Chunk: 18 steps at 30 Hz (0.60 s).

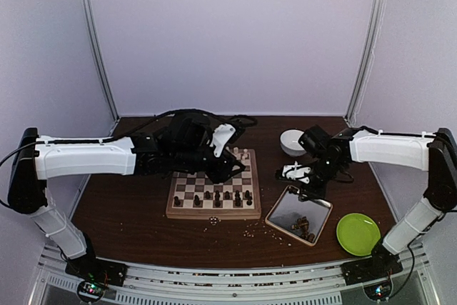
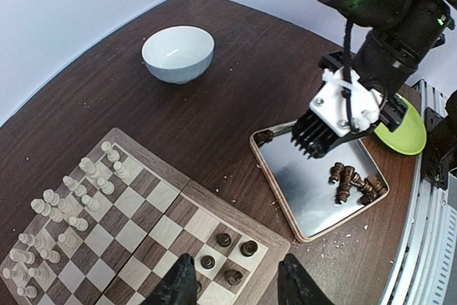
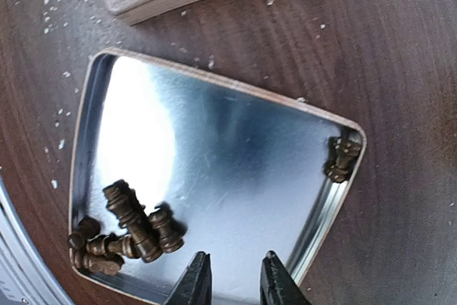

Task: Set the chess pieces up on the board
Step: Pick up the pawn from the storage box.

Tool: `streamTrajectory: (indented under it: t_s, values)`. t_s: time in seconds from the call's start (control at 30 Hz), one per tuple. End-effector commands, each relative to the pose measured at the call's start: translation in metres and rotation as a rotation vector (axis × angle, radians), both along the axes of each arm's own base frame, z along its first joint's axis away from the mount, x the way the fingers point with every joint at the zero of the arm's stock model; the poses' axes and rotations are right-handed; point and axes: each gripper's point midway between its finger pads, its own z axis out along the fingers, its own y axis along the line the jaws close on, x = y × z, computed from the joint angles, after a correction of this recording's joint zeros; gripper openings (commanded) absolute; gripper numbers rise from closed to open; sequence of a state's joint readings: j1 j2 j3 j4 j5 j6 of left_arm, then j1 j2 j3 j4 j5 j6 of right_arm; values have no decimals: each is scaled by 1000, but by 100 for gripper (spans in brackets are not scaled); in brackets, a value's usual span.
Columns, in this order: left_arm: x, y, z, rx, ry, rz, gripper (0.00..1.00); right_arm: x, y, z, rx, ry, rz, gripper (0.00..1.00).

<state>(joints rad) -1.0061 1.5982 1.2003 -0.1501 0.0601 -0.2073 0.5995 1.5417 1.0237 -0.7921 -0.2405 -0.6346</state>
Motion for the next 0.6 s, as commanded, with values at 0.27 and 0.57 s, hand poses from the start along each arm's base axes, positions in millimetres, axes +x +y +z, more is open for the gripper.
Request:
streamTrajectory:
  t_s: [0.27, 0.57]
  values:
    - [3, 2, 16, -26, -43, 3, 40, -51, -10, -25, -24, 163, 125, 30]
    - [3, 7, 14, -22, -40, 20, 40, -49, -5, -34, -47, 162, 129, 28]
